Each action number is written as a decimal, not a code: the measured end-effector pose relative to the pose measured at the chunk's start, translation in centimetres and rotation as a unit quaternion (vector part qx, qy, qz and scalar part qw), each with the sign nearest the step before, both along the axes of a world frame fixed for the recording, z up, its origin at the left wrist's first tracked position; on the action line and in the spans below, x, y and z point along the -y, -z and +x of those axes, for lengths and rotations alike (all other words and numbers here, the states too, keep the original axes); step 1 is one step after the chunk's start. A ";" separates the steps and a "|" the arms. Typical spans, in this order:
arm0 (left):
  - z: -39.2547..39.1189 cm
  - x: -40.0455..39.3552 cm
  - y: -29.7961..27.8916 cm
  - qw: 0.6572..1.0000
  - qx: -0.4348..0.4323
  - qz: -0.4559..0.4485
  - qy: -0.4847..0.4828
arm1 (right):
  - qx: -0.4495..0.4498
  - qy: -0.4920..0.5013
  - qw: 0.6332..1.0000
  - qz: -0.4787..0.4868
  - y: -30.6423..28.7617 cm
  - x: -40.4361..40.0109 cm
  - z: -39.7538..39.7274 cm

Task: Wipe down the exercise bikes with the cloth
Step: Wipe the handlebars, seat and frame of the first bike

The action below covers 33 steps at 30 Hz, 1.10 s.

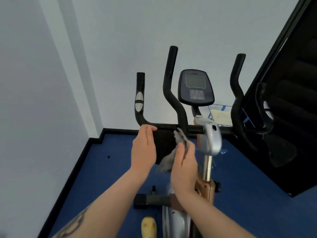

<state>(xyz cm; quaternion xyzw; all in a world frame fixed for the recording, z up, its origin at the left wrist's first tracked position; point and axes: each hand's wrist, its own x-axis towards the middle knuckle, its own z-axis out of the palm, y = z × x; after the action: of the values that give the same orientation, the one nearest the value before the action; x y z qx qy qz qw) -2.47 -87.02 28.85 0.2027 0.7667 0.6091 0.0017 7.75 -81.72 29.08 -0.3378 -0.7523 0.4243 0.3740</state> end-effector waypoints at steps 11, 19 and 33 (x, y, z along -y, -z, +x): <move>0.1 -0.2 0.0 1.000 0.010 0.027 -0.004 | 0.336 -0.080 0.911 0.226 -3.9 -4.6 -1.8; 1.4 1.9 0.7 0.983 0.096 0.077 0.134 | 0.415 -0.251 0.784 0.387 -7.0 -7.2 -6.3; -0.1 3.6 0.2 0.967 0.108 -0.061 0.223 | 0.337 -0.397 0.813 0.262 -6.3 -7.7 -8.4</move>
<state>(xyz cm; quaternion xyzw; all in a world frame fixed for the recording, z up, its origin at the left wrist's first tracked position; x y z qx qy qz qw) -2.53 -90.63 28.69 0.3010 0.7333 0.5634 0.2330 -0.65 -74.04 35.34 -0.0213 -0.9825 0.1828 -0.0293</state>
